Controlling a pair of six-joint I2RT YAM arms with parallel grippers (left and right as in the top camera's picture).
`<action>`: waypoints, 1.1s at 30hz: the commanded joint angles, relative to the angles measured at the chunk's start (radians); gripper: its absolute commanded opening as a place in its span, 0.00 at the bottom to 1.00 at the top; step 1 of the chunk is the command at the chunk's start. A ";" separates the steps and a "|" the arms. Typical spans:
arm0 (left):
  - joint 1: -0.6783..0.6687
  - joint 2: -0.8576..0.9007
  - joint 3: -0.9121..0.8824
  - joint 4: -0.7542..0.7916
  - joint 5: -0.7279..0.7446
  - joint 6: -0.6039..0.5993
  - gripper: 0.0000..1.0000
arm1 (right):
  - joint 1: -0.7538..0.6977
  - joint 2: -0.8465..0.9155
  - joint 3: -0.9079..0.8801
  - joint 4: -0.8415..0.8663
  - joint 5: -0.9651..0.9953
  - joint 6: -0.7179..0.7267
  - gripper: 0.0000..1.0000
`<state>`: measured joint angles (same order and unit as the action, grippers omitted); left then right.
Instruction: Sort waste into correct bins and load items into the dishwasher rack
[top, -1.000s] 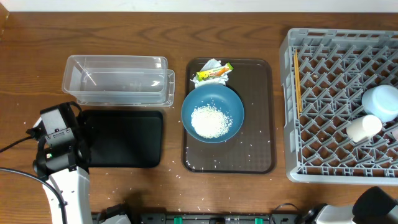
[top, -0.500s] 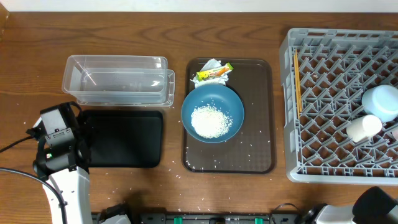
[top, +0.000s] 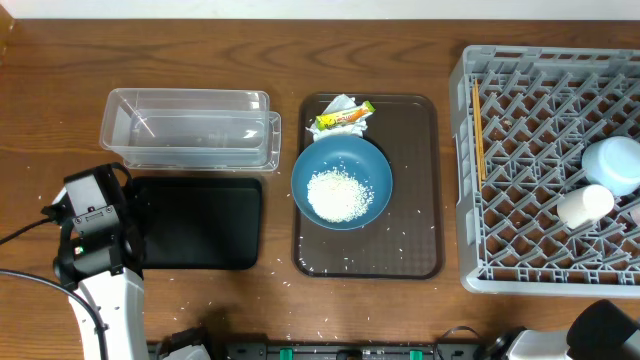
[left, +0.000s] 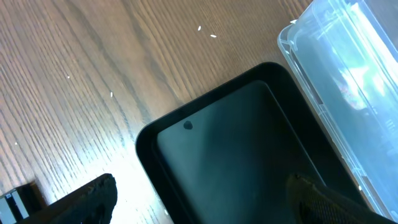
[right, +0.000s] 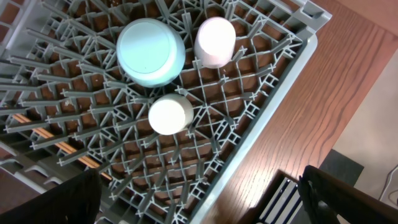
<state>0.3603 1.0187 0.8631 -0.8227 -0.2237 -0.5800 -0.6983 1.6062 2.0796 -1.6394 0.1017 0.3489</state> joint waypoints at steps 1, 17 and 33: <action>0.006 -0.005 0.016 0.000 -0.010 -0.009 0.90 | -0.008 0.002 -0.001 -0.002 -0.001 0.014 0.99; -0.056 -0.005 0.019 0.305 1.064 -0.086 0.90 | -0.008 0.002 -0.001 -0.003 -0.001 0.014 0.99; -0.628 0.232 0.503 -0.153 0.333 0.090 0.90 | -0.008 0.002 -0.001 -0.002 -0.001 0.014 0.99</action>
<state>-0.1860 1.1481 1.2407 -0.8906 0.3740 -0.5797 -0.6983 1.6066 2.0796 -1.6405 0.1009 0.3489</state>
